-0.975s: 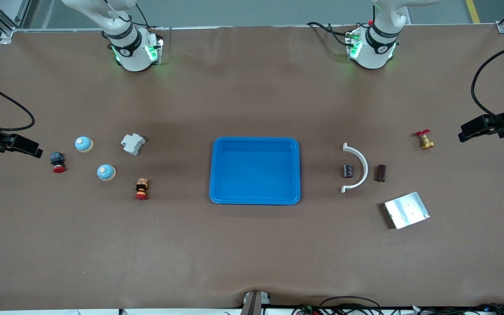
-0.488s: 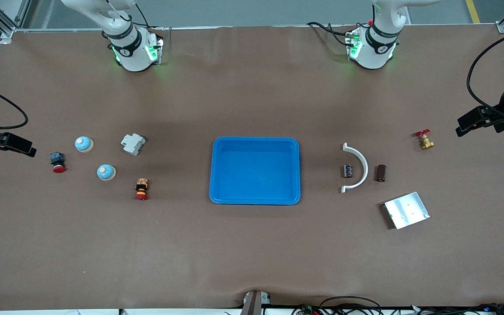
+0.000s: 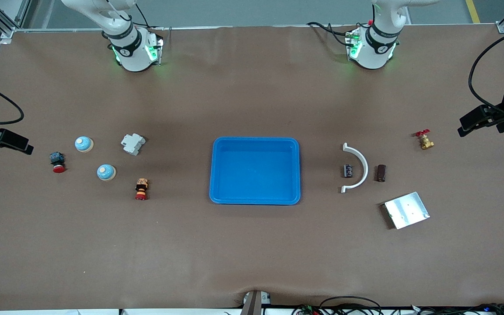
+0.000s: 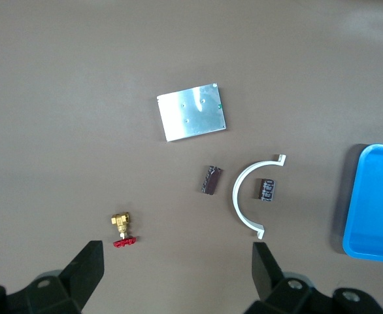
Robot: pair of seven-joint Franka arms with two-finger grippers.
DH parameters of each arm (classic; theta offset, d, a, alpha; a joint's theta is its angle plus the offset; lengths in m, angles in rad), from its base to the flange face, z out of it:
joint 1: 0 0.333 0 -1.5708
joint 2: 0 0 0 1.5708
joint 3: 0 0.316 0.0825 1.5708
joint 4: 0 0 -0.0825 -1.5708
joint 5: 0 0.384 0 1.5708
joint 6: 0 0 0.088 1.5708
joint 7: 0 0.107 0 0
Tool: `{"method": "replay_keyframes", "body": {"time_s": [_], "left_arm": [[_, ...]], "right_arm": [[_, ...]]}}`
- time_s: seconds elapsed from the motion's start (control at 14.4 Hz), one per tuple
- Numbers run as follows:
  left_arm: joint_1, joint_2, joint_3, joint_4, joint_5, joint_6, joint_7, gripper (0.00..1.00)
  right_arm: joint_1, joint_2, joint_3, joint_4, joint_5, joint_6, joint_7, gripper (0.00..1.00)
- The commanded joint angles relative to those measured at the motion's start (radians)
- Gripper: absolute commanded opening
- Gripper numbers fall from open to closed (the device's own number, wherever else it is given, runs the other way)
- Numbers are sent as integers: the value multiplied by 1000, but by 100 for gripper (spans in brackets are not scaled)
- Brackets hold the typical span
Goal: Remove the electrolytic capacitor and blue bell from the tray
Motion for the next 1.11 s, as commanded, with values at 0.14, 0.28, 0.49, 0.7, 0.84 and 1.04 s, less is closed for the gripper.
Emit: {"method": "replay_keyframes", "body": {"time_s": [0.14,0.28,0.49,0.7,0.84,1.04], "left_arm": [[-4,-17,9,-2,-5,1,9,100],[1,-22,12,7,-4,-63,6,100],[19,-17,9,18,-11,-70,7,100],[15,-7,6,16,-11,-70,9,100],[15,-5,5,18,-14,-70,7,100],[15,-4,5,16,-14,-70,9,100]], "right_arm": [[-18,-27,7,2,22,-12,-35,100],[-18,-37,9,4,22,-14,-33,100],[-64,-62,65,4,21,-32,-27,100],[-96,-77,107,2,19,-40,-23,100],[-95,-79,104,2,19,-48,-21,100],[-96,-79,106,1,21,-46,-21,100]]}}
